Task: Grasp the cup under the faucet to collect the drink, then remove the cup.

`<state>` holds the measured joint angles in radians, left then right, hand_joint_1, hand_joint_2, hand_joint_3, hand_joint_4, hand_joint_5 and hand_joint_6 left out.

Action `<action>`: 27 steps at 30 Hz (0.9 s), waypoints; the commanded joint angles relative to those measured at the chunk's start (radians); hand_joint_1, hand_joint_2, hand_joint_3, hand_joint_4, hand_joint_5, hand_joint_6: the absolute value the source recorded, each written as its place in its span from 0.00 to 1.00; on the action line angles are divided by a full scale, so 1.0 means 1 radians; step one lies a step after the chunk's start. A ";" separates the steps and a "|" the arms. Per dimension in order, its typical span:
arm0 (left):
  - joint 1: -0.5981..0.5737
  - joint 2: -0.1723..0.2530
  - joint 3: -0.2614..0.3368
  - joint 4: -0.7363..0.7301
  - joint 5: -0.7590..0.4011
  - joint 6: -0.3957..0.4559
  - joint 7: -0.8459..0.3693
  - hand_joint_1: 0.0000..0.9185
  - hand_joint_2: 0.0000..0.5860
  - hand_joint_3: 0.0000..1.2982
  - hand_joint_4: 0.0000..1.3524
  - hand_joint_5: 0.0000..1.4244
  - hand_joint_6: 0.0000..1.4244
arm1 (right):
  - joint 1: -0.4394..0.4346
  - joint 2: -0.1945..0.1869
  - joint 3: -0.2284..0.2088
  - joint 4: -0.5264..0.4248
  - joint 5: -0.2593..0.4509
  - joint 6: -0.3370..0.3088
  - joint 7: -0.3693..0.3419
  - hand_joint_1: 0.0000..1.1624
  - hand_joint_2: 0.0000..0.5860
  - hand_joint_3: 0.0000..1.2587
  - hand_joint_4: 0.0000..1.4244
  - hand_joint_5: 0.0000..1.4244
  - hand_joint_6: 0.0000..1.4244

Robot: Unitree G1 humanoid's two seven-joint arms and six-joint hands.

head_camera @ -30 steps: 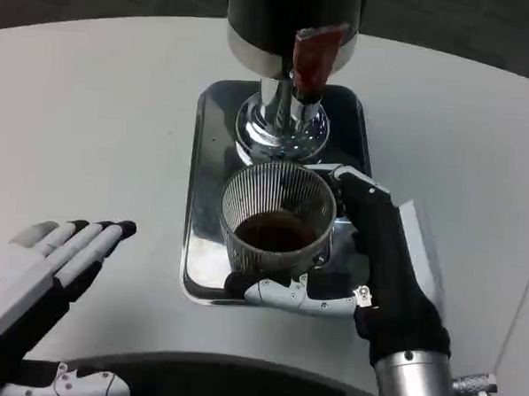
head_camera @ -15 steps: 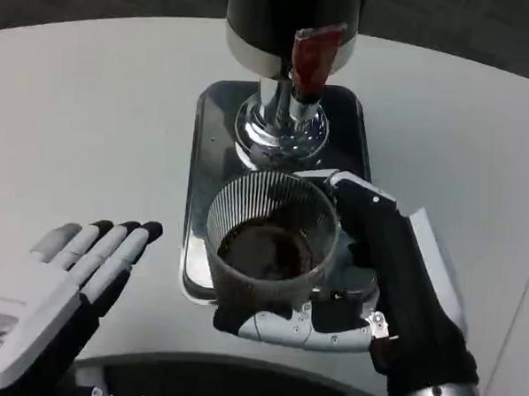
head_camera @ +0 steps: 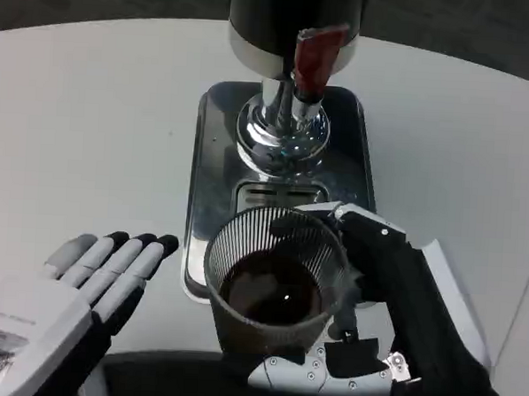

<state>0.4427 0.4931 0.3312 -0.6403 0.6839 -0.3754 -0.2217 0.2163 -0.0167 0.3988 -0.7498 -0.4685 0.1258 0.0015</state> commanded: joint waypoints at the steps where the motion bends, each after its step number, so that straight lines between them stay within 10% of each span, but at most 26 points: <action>1: 0.014 -0.006 -0.026 -0.039 0.020 0.010 -0.017 0.00 0.06 0.00 0.00 0.00 0.00 | 0.053 -0.011 0.013 -0.065 -0.011 -0.056 -0.016 0.95 0.14 0.61 0.65 0.69 0.95; 27: -0.068 -0.001 -0.070 -0.024 0.028 0.083 -0.027 0.00 0.06 0.00 0.00 0.00 0.00 | 0.073 -0.015 -0.013 -0.055 0.033 -0.086 -0.020 0.95 0.17 0.60 0.66 0.70 0.95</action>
<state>0.3622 0.4955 0.2660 -0.6735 0.7181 -0.3018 -0.2406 0.2924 -0.0407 0.3842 -0.7855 -0.4447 0.0879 -0.0034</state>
